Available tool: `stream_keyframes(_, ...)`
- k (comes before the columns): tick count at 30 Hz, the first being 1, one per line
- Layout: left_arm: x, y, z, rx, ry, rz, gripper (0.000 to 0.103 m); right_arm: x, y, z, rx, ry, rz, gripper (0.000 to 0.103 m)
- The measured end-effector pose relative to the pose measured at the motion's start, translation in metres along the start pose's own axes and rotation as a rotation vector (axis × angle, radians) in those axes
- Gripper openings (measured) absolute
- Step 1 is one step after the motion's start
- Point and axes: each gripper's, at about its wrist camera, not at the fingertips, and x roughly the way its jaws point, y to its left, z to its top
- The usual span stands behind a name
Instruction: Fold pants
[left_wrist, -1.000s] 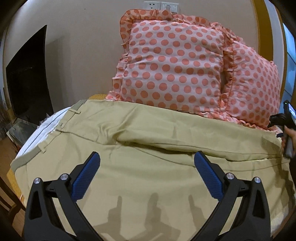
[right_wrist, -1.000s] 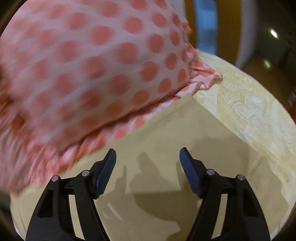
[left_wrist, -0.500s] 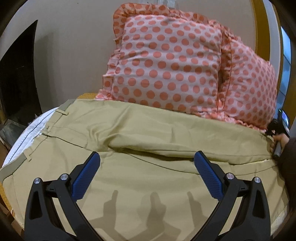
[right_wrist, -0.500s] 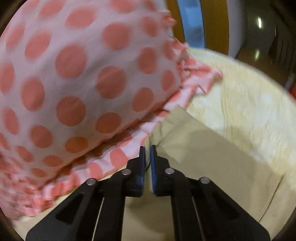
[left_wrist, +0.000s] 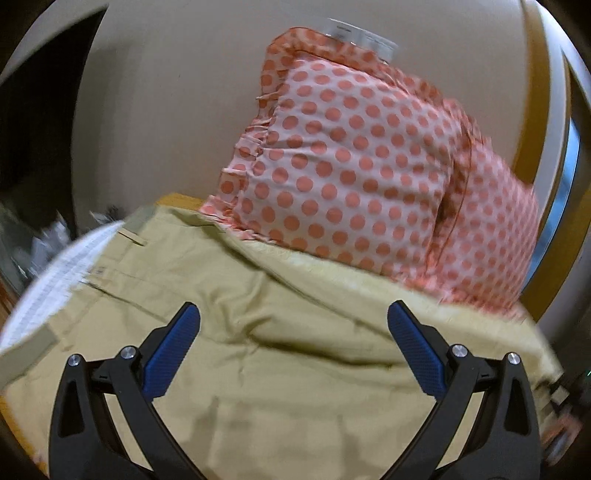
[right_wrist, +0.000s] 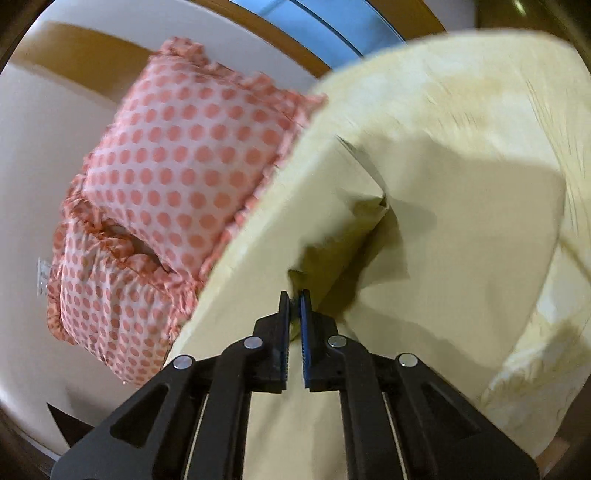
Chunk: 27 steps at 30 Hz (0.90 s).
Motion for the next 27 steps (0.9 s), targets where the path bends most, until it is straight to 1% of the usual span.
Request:
stream_keyframes(1,0.007,0.004,0.004,-0.033,0.017,-0.006,0.101,0.001,-0.005,0.001,0.036,0.016,0.005,0.02)
stream_keyframes(2,0.015,0.008,0.008,-0.056,0.038,-0.007,0.101,0.002,-0.006,0.002,0.045,0.017,0.006,0.034)
stream_keyframes(3,0.028,0.012,0.013,-0.079,0.076,-0.005,0.101,-0.002,-0.006,0.001,0.035,0.007,0.006,0.037)
stream_keyframes(5,0.052,0.019,0.019,-0.115,0.136,0.001,0.101,0.0,-0.004,0.001,0.018,-0.007,-0.016,0.038)
stream_keyframes(6,0.061,0.022,0.021,-0.127,0.149,0.011,0.101,0.002,-0.003,0.002,0.01,-0.013,-0.017,0.036)
stream_keyframes(7,0.072,0.025,0.024,-0.142,0.162,0.028,0.101,0.007,-0.001,0.004,-0.012,-0.027,-0.024,0.029)
stream_keyframes(8,0.083,0.028,0.026,-0.156,0.174,0.043,0.101,0.011,-0.002,0.007,-0.024,-0.032,-0.029,0.001)
stream_keyframes(9,0.097,0.03,0.03,-0.174,0.193,0.058,0.1,0.011,-0.007,0.009,-0.02,-0.034,-0.018,0.002)
stream_keyframes(11,0.123,0.034,0.035,-0.206,0.229,0.078,0.099,0.008,-0.012,0.013,-0.001,-0.055,0.037,0.002)
stream_keyframes(13,0.147,0.038,0.041,-0.223,0.268,0.104,0.092,0.005,-0.011,0.015,-0.01,-0.072,0.057,0.002)
stream_keyframes(15,0.172,0.038,0.046,-0.231,0.31,0.127,0.086,0.005,-0.012,0.018,-0.006,-0.07,0.073,0.002)
stream_keyframes(17,0.194,0.039,0.051,-0.22,0.334,0.164,0.082,0.005,-0.012,0.02,0.001,-0.073,0.093,0.002)
stream_keyframes(18,0.21,0.039,0.054,-0.199,0.354,0.209,0.078,0.005,-0.012,0.021,0.0,-0.075,0.098,0.002)
stream_keyframes(19,0.221,0.042,0.054,-0.188,0.373,0.234,0.071,0.005,-0.012,0.022,-0.001,-0.079,0.102,0.002)
stream_keyframes(20,0.229,0.045,0.054,-0.187,0.393,0.244,0.04,0.005,-0.011,0.024,0.0,-0.081,0.105,0.002)
stream_keyframes(21,0.24,0.05,0.051,-0.2,0.435,0.231,0.006,0.005,-0.01,0.025,0.002,-0.083,0.11,0.002)
stream_keyframes(22,0.239,0.055,0.049,-0.233,0.444,0.206,0.006,0.003,-0.008,0.028,-0.006,-0.089,0.118,0.002)
stream_keyframes(23,0.227,0.057,0.048,-0.25,0.409,0.192,0.004,0.0,-0.005,0.029,-0.013,-0.095,0.121,0.002)
stream_keyframes(24,0.211,0.055,0.049,-0.234,0.381,0.18,0.003,-0.004,-0.003,0.03,-0.02,-0.103,0.127,0.002)
stream_keyframes(25,0.193,0.052,0.05,-0.21,0.352,0.168,0.003,-0.012,-0.001,0.031,-0.031,-0.118,0.133,0.002)
stream_keyframes(27,0.136,0.048,0.048,-0.179,0.263,0.117,0.003,-0.03,0.0,0.031,-0.051,-0.159,0.127,0.002)
